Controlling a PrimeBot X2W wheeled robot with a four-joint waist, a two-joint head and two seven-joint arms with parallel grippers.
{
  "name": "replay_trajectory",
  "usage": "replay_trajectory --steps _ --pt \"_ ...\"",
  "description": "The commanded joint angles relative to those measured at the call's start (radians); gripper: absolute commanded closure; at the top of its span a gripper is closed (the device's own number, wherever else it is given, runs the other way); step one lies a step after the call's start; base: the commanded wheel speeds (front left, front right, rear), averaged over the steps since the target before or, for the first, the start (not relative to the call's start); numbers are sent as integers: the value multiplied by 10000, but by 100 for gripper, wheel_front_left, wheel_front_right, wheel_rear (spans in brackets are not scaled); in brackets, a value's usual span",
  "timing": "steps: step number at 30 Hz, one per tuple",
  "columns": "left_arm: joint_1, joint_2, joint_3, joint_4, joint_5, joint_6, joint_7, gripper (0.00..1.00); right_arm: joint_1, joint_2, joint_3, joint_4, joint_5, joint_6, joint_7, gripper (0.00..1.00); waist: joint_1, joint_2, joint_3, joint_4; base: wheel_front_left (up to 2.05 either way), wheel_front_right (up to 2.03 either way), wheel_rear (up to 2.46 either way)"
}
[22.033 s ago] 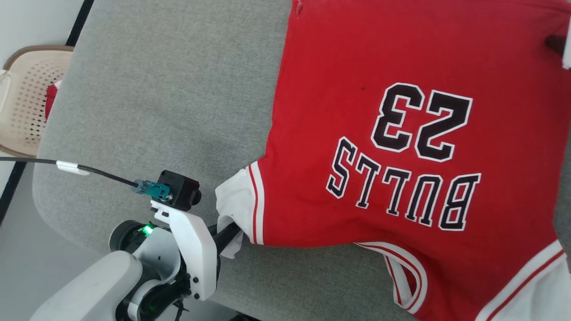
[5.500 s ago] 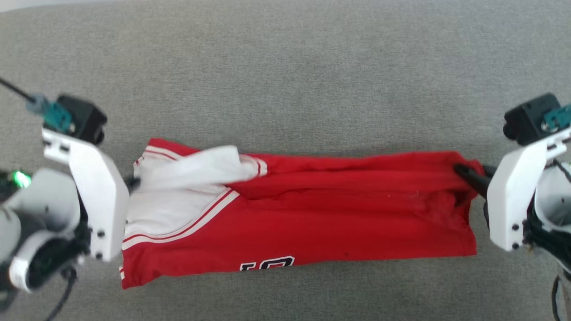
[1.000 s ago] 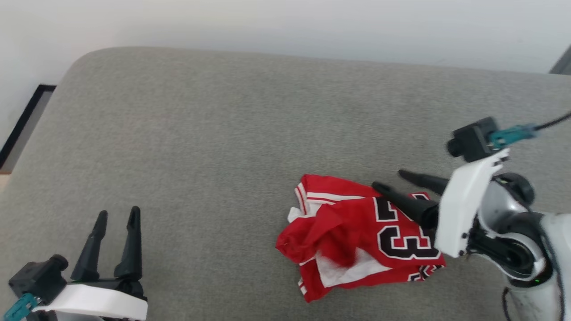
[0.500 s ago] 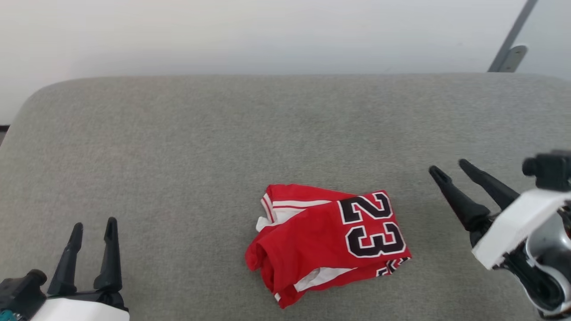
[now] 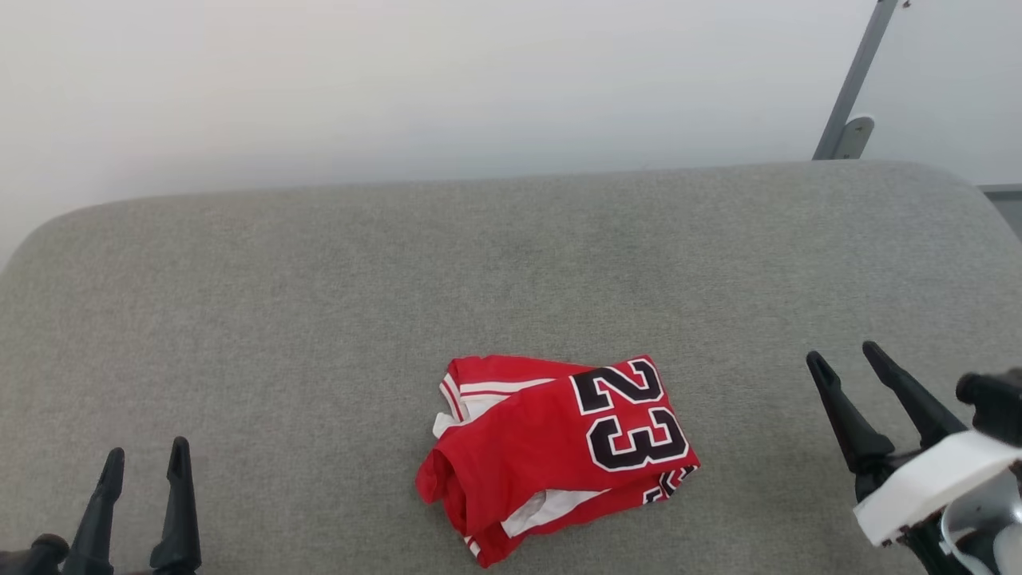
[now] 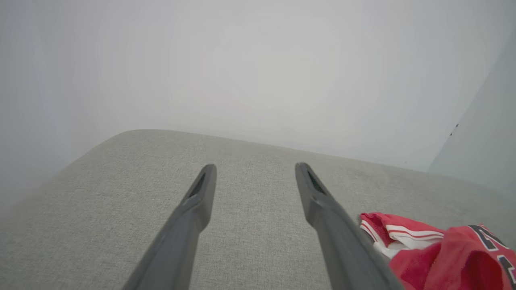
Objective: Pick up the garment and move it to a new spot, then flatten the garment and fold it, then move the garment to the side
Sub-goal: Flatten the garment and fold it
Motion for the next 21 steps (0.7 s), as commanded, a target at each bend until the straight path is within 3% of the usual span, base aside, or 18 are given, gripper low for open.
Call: replay_trajectory --steps 1,10,21 --pt "148 -56 56 -84 156 -26 -44 0 124 7 34 106 -103 0 -281 0 0 -1 -76 -39 0 0 0" --pt "582 -404 299 -60 628 -30 -44 0 536 201 35 972 -742 0 -1767 0 0 -1 -365 2 0 0 0" --pt "766 -573 308 142 714 -31 -44 0 1034 520 -116 1667 -847 0 -2475 0 0 -1 -599 177 0 0 0"
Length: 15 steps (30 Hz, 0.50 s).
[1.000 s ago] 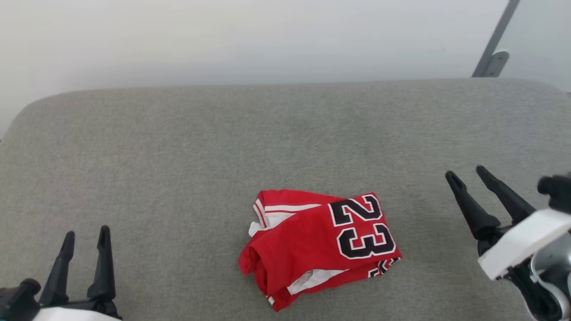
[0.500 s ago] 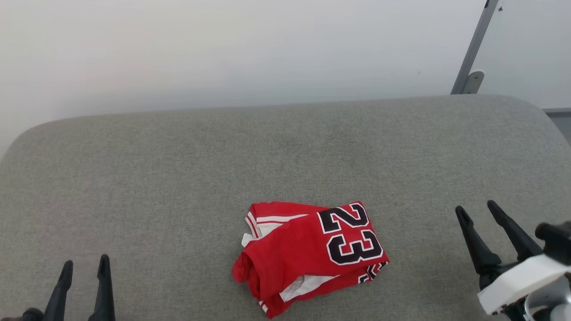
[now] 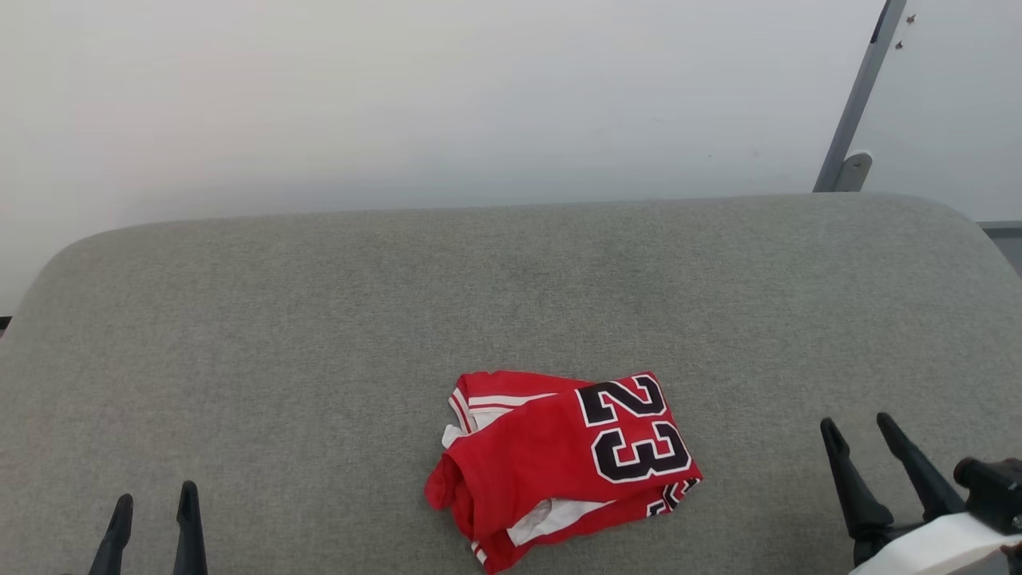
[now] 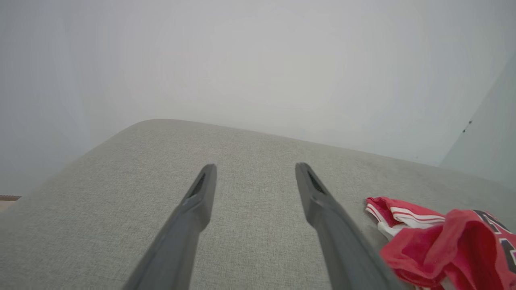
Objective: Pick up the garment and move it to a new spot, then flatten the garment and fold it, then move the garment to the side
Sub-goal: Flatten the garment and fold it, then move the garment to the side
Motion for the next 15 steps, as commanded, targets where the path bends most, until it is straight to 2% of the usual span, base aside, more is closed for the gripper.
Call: replay_trajectory --steps 1,15 --pt "92 10 1 14 119 -31 -44 0 59 14 -17 31 -9 0 -69 0 0 -1 -3 12 0 0 0" --pt "-104 -5 -248 12 257 -30 -44 0 67 189 26 99 -15 0 -16 0 0 -1 40 135 0 0 0"
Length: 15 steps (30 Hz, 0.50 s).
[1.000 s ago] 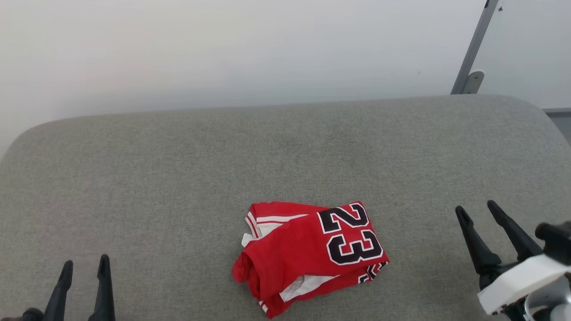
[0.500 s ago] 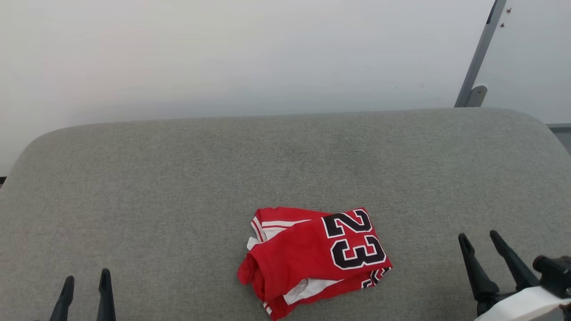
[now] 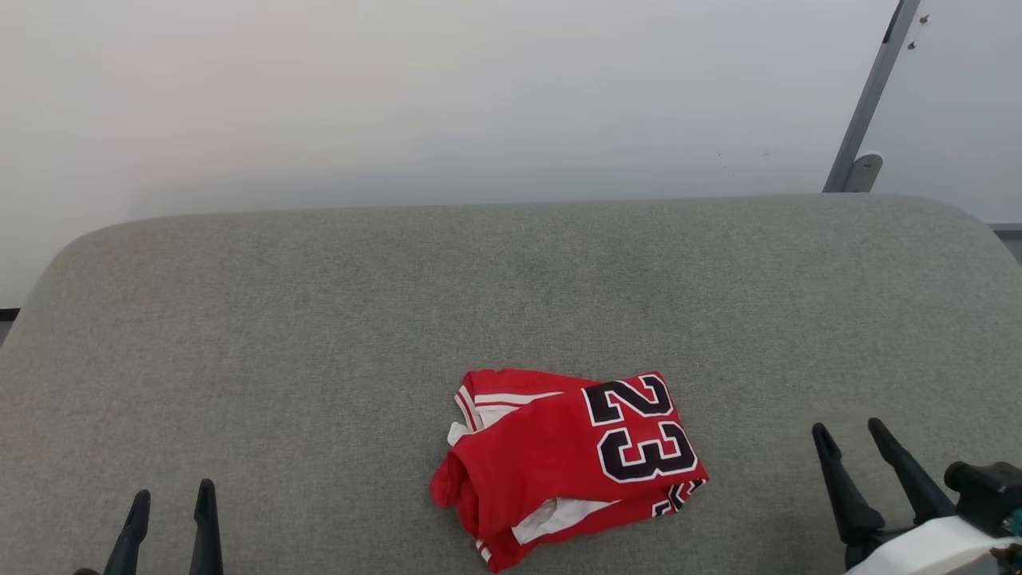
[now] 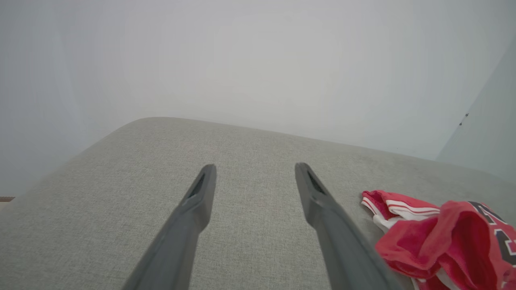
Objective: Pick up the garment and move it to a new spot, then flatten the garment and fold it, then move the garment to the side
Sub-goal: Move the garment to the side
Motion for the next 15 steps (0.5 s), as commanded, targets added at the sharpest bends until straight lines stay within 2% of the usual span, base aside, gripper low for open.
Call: replay_trajectory --steps 1,8,15 --pt "-77 25 -6 0 36 -30 -44 0 -5 5 28 -35 55 0 22 0 0 -1 7 7 0 0 0" --pt "-116 175 -140 -10 128 -32 -44 0 -581 -146 532 -146 433 0 1030 0 0 -1 165 106 0 0 0" --pt "-355 237 -299 -103 217 -31 -44 0 -1519 -568 1360 34 1064 0 2984 0 0 -1 453 434 0 0 0"
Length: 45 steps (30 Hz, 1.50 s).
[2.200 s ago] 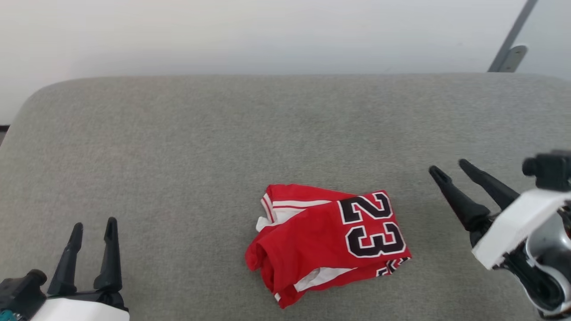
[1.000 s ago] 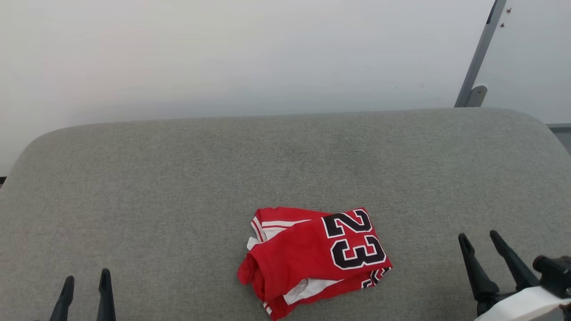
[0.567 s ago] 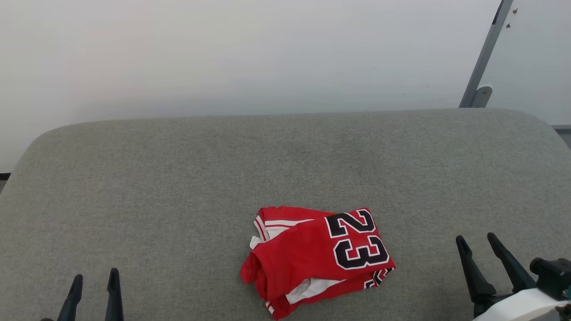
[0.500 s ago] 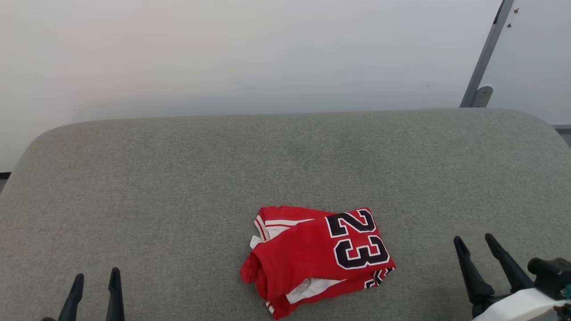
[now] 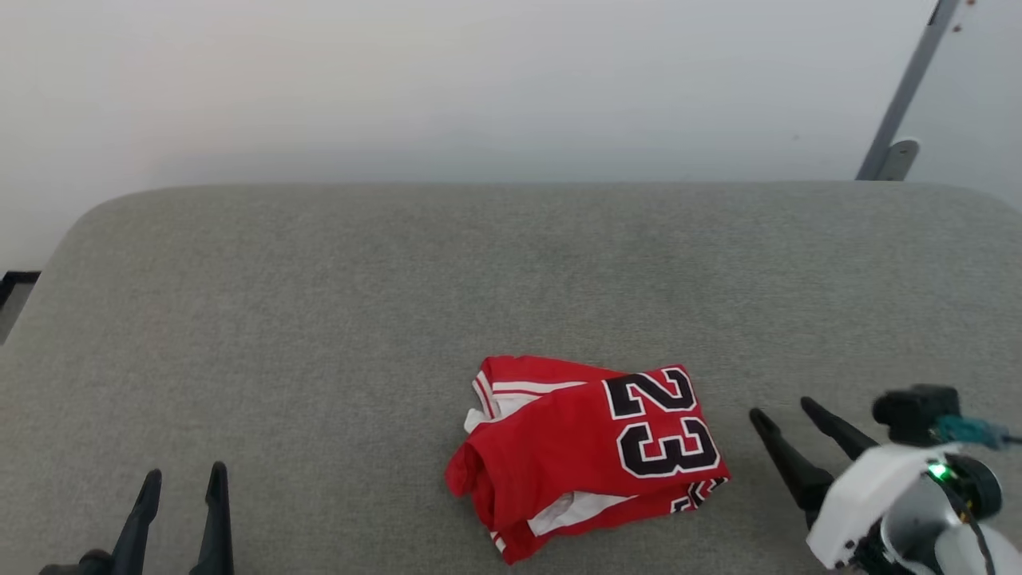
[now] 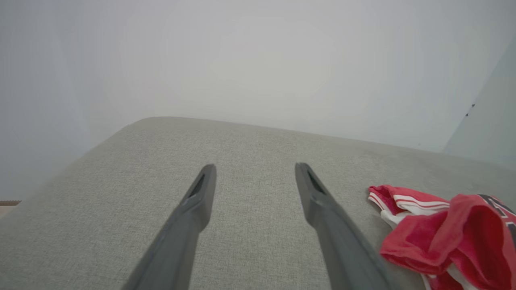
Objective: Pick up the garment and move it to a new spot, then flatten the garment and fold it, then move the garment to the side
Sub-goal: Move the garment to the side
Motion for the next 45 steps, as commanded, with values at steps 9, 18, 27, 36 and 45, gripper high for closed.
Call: replay_trajectory --steps 9,18,27,36,45 --pt "-607 34 -296 -2 -73 -29 -44 0 -1662 -656 912 453 1108 0 2686 0 0 -1 862 695 0 0 0" --pt "-1209 -18 -725 170 -163 -29 -44 0 -2830 -1032 1725 1296 1842 0 5328 0 0 -1 1512 1384 0 0 0" --pt "-1763 49 -1200 367 -342 -29 -44 0 -3309 -617 2723 2644 2075 2 7584 0 0 -1 1935 1920 0 0 0" --pt "-2227 128 -1508 524 -518 -29 -44 0 -3674 -648 2667 2533 2641 22 7598 100 0 -1 2069 1913 0 0 0" --pt "-2690 500 -1767 315 -625 -30 -44 0 -3804 -1465 1670 1580 2826 -1 7370 100 0 -1 2083 1266 0 0 0"
